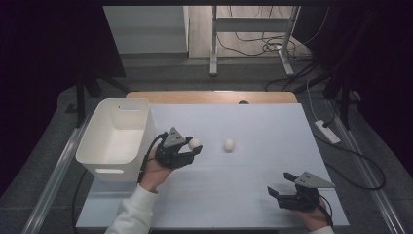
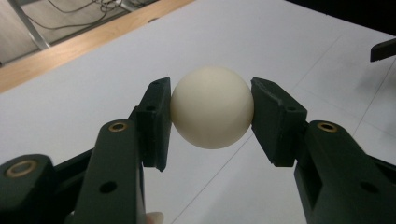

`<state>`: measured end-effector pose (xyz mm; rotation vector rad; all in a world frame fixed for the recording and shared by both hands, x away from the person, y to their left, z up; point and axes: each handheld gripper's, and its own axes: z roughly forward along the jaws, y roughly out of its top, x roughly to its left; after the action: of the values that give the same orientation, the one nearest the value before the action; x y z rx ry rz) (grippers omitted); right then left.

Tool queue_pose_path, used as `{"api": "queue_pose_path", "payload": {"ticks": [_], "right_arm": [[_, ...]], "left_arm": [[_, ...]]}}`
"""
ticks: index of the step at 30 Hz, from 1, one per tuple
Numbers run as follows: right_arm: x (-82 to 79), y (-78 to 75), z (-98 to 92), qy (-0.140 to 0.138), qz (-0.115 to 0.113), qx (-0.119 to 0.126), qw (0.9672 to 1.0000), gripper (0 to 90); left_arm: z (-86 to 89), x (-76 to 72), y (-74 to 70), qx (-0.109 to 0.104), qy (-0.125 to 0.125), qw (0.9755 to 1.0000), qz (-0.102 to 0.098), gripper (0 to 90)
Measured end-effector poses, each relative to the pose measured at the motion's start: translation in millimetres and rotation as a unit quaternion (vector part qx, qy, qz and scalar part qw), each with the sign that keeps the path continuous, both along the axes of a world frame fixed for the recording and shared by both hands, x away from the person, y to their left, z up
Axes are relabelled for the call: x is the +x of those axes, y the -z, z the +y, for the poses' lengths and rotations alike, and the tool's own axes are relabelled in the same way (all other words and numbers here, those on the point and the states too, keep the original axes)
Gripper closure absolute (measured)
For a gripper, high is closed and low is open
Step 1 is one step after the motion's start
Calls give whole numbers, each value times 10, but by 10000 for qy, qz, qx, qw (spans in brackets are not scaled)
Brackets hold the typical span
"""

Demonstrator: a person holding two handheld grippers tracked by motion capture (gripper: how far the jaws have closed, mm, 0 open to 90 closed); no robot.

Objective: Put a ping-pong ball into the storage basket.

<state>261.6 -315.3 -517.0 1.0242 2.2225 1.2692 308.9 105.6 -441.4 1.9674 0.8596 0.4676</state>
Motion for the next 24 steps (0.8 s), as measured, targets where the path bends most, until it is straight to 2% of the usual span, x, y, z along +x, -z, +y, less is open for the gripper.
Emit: {"api": "queue_pose_path", "payload": {"ticks": [10, 13, 14, 16, 24], "right_arm": [[0, 0, -1, 2, 2, -2, 10000, 147], [0, 0, 0, -2, -1, -6, 10000, 147], [1, 1, -1, -2, -6, -9, 10000, 147], [0, 0, -2, 0, -6, -1, 10000, 147], [2, 1, -1, -7, -21, -4, 10000, 147]], "left_arm": [[30, -16, -30, -83, -34, 9999, -74, 508], [55, -22, -50, -381, 76, 9992, 11, 508], [59, -28, -59, -413, 68, 9991, -6, 508], [60, -44, -77, -339, -9, 9994, -97, 508], [91, -75, -126, -389, -57, 9990, -193, 508]]}}
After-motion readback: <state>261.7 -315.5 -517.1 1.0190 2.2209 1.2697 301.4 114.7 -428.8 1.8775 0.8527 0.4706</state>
